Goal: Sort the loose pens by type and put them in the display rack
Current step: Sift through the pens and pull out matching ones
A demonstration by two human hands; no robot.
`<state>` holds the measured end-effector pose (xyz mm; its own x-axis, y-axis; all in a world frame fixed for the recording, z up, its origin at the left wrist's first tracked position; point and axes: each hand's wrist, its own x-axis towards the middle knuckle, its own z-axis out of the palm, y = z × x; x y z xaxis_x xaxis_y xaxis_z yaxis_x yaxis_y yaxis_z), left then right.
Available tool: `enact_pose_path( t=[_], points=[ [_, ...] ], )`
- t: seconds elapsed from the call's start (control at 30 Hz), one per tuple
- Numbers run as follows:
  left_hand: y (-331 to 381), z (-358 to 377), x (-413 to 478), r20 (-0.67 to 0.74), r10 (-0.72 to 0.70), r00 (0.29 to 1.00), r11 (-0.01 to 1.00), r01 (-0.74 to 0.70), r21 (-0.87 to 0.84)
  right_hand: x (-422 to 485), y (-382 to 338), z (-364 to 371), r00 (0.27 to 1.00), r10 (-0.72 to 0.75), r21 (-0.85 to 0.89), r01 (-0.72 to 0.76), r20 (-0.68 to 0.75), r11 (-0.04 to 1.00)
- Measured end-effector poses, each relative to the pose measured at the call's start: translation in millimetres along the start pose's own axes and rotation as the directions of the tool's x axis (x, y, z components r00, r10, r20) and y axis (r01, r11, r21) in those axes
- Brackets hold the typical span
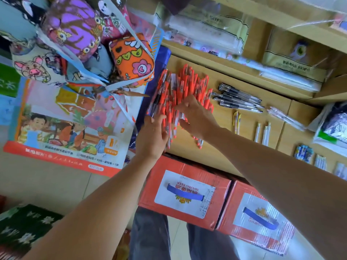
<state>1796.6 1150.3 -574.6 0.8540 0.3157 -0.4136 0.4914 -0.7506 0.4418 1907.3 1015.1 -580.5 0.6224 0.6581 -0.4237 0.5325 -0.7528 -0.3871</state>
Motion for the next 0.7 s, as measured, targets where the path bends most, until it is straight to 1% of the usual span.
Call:
enact_pose_path(
  t=[0.1,0.17,0.23,0.3,0.37,0.43,0.5,0.6,0.7],
  points=[
    [-2.7,-0.4,2.8,0.038,0.000,0.999,1.000,0.000,0.004,-3.7,8.2,1.8,0.998,0.064,0.034,-0.064,-0.017,0.997],
    [-3.6,-1.8,4.8,0.029,0.000,1.000,1.000,0.000,-0.003,-4.5,11.8,-0.8,0.998,0.057,0.064,-0.055,-0.035,0.996],
    [-2.6,-3.9,7.2,0.011,0.009,1.000,1.000,-0.008,-0.030,1.3,9.7,-5.6,0.996,0.047,0.118,-0.037,-0.082,0.992],
    [0.9,-5.8,11.0,-0.028,0.032,0.999,0.998,-0.034,-0.061,15.7,3.9,-11.6,0.985,0.069,0.158,-0.044,-0.158,0.986],
    [6.3,-6.9,15.9,-0.088,0.068,0.994,0.996,-0.073,-0.058,33.3,-2.5,-18.2,0.973,0.112,0.160,-0.080,-0.203,0.984],
    [11.0,-5.6,23.0,-0.151,0.066,0.986,0.996,-0.073,-0.044,50.2,-7.3,-23.4,0.967,0.163,0.127,-0.140,-0.196,0.982],
    [13.3,-4.8,29.8,-0.182,0.006,0.983,0.999,-0.015,-0.048,62.8,-9.0,-25.6,0.966,0.199,0.073,-0.189,-0.164,0.979],
    [12.7,-2.2,33.3,-0.091,-0.076,0.993,0.997,0.073,-0.035,70.7,-7.5,-25.3,0.962,0.226,0.006,-0.228,-0.151,0.974],
    [9.0,0.0,31.0,-0.058,-0.063,0.996,0.997,0.060,-0.037,70.7,-3.6,-27.3,0.948,0.250,0.011,-0.253,-0.196,0.967]
  ],
)
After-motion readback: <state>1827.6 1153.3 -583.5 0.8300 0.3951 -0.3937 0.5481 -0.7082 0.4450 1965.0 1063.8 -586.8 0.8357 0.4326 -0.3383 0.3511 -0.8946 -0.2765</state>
